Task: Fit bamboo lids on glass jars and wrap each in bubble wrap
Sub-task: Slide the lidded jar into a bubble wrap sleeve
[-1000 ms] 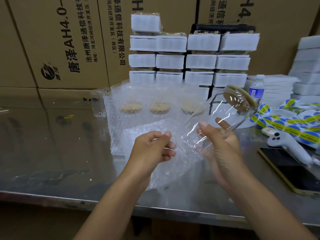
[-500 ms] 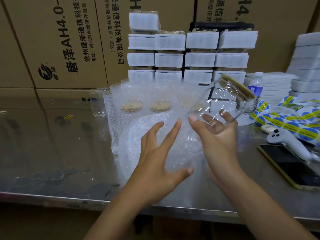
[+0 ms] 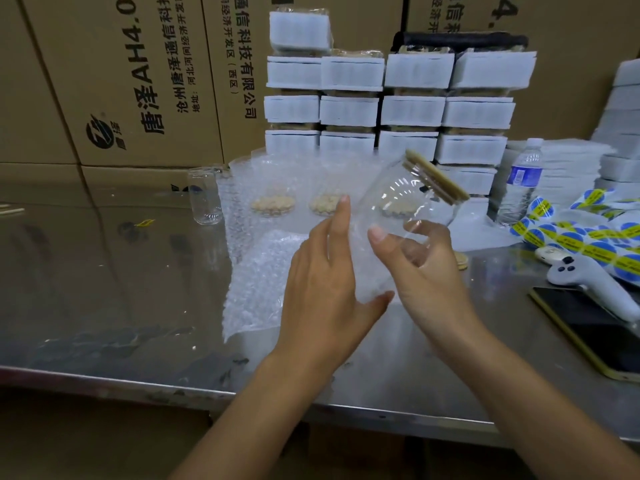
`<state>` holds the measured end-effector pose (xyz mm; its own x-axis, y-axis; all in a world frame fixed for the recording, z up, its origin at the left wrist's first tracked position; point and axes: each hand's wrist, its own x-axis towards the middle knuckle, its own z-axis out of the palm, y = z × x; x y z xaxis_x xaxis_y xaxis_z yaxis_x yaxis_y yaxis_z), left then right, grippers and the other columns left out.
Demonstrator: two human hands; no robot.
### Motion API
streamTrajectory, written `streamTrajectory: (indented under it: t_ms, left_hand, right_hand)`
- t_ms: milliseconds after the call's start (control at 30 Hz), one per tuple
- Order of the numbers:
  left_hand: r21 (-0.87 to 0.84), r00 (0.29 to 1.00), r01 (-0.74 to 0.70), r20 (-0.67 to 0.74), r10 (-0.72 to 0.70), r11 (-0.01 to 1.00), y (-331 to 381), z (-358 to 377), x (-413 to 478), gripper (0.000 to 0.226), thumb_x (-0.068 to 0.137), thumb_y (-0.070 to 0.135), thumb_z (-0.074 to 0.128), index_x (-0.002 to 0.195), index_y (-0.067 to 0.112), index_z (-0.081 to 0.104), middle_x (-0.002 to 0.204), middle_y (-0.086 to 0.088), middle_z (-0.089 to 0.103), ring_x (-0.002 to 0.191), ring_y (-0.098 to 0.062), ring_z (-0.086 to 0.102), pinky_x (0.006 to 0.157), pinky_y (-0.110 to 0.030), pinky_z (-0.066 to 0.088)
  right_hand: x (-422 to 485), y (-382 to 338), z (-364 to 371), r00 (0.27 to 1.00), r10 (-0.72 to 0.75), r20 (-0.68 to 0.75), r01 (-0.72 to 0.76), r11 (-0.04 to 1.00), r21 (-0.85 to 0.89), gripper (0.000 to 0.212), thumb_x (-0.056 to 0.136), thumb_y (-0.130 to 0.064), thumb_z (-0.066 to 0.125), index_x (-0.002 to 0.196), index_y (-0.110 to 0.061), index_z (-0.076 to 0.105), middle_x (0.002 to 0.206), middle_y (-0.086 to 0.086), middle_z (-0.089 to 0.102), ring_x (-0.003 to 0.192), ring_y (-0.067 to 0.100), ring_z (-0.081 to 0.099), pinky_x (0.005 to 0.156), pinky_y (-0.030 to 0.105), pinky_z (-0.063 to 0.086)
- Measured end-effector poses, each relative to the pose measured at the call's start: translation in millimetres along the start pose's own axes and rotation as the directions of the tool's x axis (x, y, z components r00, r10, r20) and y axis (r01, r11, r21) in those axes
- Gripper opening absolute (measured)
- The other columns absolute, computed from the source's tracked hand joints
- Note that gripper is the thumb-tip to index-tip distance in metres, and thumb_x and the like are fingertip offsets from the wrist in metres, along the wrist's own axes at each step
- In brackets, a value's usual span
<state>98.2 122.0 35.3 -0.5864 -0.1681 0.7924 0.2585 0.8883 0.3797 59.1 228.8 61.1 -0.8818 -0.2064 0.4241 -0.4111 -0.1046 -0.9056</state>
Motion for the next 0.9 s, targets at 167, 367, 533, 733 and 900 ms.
streamTrajectory:
  t_ms: [167, 367, 533, 733, 900]
  left_hand:
    - [-0.135, 0.994, 0.102, -0.017, -0.106, 0.986, -10.4, -6.8, 6.7, 0.112, 0.07, 0.044, 0.08, 0.15, 0.035, 0.003, 0.151, 0.007, 0.031, 0.132, -0.008, 0.031, 0.103, -0.031, 0.036]
    - [-0.329, 0.976, 0.212, 0.031, -0.214, 0.92, -15.4, -24.1, 19.2, 0.111, 0.059, 0.062, 0.078, 0.148, 0.034, 0.018, 0.141, 0.006, 0.045, 0.127, -0.008, 0.045, 0.098, -0.024, 0.042]
    - [-0.597, 0.919, 0.379, 0.157, -0.361, 0.707, -20.8, -38.2, 33.6, 0.102, 0.054, 0.051, 0.081, 0.142, 0.027, 0.036, 0.124, 0.007, 0.06, 0.11, -0.003, 0.061, 0.092, -0.024, 0.049]
    - [-0.756, 0.87, 0.464, 0.29, -0.399, 0.462, -20.5, -43.4, 36.3, 0.061, 0.065, 0.043, 0.076, 0.119, 0.023, 0.057, 0.102, 0.011, 0.073, 0.098, -0.009, 0.069, 0.086, -0.03, 0.049]
    - [-0.732, 0.876, 0.468, 0.311, -0.37, 0.495, -20.2, -47.5, 38.4, 0.07, 0.06, 0.054, 0.075, 0.121, 0.025, 0.058, 0.112, 0.006, 0.071, 0.108, -0.014, 0.066, 0.102, -0.044, 0.044]
  right_hand:
    - [-0.3, -2.8, -2.4, 0.993, -0.097, 0.073, 0.112, 0.965, -0.236, 0.086, 0.055, -0.084, 0.047, 0.12, -0.027, 0.052, 0.119, -0.014, 0.055, 0.11, -0.003, 0.051, 0.074, 0.001, 0.038]
    - [7.7, 3.5, -10.2, 0.961, -0.092, 0.261, 0.178, 0.928, -0.327, 0.073, 0.062, -0.085, 0.05, 0.124, -0.047, 0.047, 0.143, -0.019, 0.036, 0.133, -0.003, 0.031, 0.093, 0.011, 0.026]
    - [7.5, 10.2, -8.1, 0.898, -0.089, 0.431, 0.206, 0.95, -0.233, 0.08, 0.062, -0.068, 0.067, 0.132, -0.058, 0.03, 0.143, -0.033, 0.033, 0.131, -0.01, 0.033, 0.094, 0.01, 0.032]
    - [2.6, 22.8, 10.1, 0.903, -0.206, 0.376, 0.268, 0.955, -0.123, 0.076, 0.079, -0.047, 0.068, 0.135, -0.062, 0.019, 0.123, -0.058, 0.029, 0.12, -0.028, 0.031, 0.09, -0.006, 0.028]
    - [2.6, 24.2, 19.7, 0.947, -0.205, 0.249, 0.219, 0.975, -0.029, 0.098, 0.07, -0.053, 0.07, 0.144, -0.051, 0.005, 0.11, -0.061, 0.038, 0.111, -0.03, 0.038, 0.081, -0.007, 0.032]
